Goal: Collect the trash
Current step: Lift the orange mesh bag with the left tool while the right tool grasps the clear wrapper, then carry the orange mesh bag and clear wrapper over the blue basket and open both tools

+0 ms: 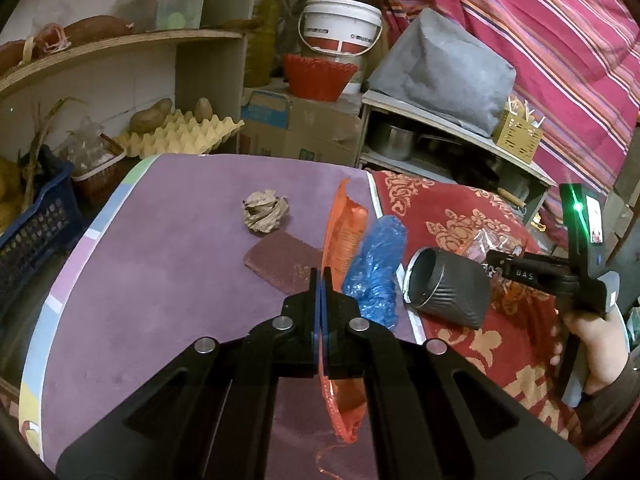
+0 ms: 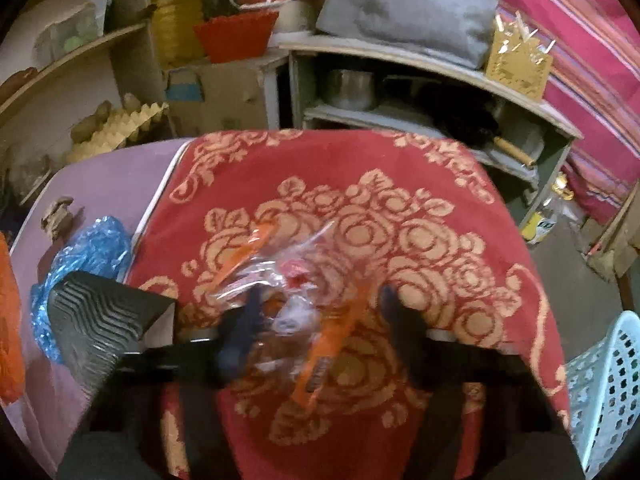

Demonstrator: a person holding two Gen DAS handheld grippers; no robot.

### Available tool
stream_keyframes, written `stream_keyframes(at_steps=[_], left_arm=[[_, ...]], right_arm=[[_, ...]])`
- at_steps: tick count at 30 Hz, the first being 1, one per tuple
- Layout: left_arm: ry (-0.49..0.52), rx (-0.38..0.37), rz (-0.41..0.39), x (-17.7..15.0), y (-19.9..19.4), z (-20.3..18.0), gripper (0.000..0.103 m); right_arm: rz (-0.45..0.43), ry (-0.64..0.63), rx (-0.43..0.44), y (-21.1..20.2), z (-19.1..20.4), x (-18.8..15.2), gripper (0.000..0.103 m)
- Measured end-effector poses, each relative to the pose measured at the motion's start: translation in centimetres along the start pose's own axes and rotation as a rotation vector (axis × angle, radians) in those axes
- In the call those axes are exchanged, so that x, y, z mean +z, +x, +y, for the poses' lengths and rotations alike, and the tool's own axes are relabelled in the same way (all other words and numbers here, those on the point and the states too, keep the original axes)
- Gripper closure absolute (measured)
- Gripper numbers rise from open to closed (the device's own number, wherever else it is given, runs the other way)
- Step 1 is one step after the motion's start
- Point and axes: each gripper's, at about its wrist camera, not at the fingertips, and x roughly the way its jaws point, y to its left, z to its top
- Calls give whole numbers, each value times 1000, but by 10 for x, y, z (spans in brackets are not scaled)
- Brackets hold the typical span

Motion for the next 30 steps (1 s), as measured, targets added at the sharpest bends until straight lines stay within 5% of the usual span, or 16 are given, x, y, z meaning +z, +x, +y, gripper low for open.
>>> stream_keyframes(at_steps=[4,6,21,30], left_arm=[[0,-3,-2,-1,-3,-1,103],[-3,-3,-4,-1,-5,-1,103],[3,-71,-58,2,-42,-19,103],[79,-118,-66,-8,-55,-82,103]], right_arm=[[-22,-16,3,-7,0,-2,85],[-47,-15,2,-15,-3,-3,88],[-209,-6,-72,-147,-83,-55,90],[-225,85,-103,-173,-155,-86,90]])
